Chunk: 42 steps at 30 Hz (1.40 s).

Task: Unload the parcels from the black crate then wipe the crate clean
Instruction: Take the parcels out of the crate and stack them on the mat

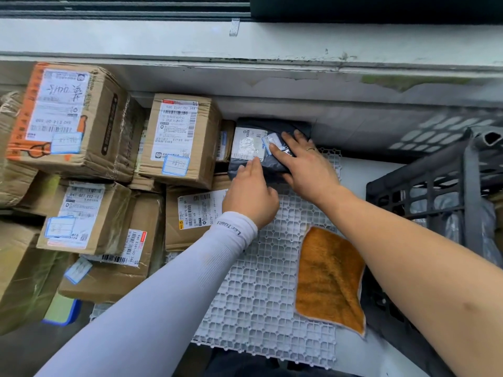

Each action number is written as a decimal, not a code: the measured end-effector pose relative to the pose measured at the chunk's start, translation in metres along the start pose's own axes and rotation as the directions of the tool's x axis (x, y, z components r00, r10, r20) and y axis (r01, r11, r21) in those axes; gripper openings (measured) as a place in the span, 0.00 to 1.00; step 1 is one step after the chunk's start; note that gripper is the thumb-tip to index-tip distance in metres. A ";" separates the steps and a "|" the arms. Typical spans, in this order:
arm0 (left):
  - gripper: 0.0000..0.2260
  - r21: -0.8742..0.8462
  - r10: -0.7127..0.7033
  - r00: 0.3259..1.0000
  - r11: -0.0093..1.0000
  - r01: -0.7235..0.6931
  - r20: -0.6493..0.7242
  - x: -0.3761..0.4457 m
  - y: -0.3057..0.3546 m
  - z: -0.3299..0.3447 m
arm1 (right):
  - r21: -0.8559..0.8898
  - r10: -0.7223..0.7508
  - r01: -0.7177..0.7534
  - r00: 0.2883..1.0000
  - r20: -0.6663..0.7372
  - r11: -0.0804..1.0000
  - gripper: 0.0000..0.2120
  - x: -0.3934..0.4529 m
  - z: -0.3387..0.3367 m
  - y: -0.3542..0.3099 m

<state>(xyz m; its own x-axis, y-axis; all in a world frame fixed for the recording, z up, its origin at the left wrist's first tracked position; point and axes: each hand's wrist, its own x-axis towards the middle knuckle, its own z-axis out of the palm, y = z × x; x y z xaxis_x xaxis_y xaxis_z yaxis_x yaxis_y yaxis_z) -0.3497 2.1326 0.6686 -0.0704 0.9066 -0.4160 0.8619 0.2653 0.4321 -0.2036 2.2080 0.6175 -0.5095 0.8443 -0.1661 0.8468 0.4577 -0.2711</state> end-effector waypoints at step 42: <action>0.34 0.653 0.356 0.934 0.700 -0.290 0.033 0.015 0.001 -0.032 | -0.219 0.275 -0.253 0.958 0.078 0.942 0.34 -0.058 -0.047 -0.045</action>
<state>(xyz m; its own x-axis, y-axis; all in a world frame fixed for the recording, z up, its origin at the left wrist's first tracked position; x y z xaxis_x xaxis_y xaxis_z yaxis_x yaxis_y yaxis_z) -0.3656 2.1567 0.6884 0.2580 0.9303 -0.2608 0.9513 -0.2917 -0.0995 -0.2045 2.1514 0.6844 -0.2671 0.9132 -0.3079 0.9603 0.2790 -0.0054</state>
